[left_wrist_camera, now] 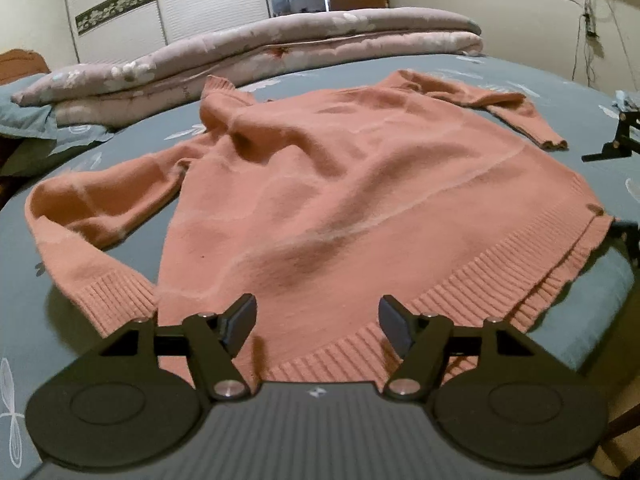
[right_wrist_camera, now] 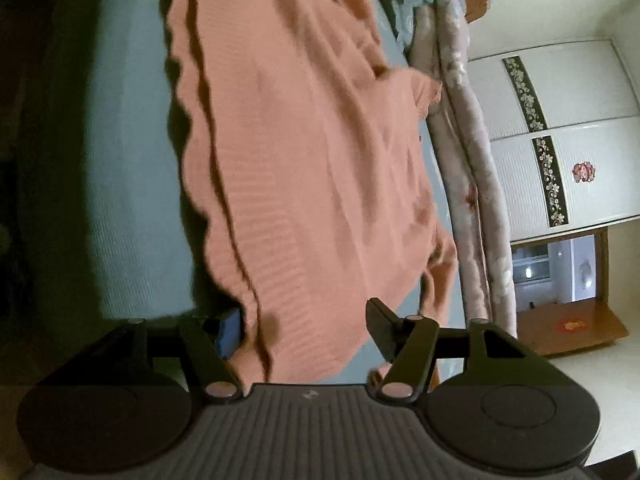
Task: Fold clothes
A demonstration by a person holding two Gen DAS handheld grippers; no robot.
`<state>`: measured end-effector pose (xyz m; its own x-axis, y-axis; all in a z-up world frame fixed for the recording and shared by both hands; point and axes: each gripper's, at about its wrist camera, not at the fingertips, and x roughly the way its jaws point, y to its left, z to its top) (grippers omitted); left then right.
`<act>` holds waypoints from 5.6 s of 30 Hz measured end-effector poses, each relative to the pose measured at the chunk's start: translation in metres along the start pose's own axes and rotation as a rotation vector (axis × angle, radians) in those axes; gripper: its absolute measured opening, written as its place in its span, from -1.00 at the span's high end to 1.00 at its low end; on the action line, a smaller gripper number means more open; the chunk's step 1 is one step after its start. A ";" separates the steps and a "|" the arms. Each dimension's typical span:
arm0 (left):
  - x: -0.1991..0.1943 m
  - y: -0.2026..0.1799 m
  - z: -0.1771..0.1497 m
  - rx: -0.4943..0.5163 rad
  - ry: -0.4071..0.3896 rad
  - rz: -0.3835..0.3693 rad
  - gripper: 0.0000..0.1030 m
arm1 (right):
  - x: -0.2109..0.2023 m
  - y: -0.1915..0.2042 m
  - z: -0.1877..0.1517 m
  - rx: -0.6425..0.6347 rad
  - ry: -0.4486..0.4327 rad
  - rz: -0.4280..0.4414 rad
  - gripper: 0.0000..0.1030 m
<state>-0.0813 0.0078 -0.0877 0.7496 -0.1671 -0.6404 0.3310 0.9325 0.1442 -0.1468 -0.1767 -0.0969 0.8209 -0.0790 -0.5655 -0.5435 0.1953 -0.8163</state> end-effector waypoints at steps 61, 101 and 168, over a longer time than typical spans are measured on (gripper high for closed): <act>-0.038 0.006 -0.035 0.018 -0.006 0.015 -0.41 | -0.034 -0.001 0.089 0.185 -0.165 0.461 0.94; 0.007 0.021 0.082 -0.324 0.337 0.103 -0.77 | 0.068 -0.134 -0.006 1.246 0.122 0.516 -0.75; 0.020 0.060 0.144 -0.244 0.043 0.018 -0.78 | 0.021 -0.207 -0.015 1.469 0.030 0.070 -0.95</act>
<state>0.0361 0.0145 0.0164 0.7274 -0.1406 -0.6716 0.1659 0.9858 -0.0267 -0.0200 -0.2336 0.0587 0.7872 -0.0441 -0.6151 0.0958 0.9941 0.0513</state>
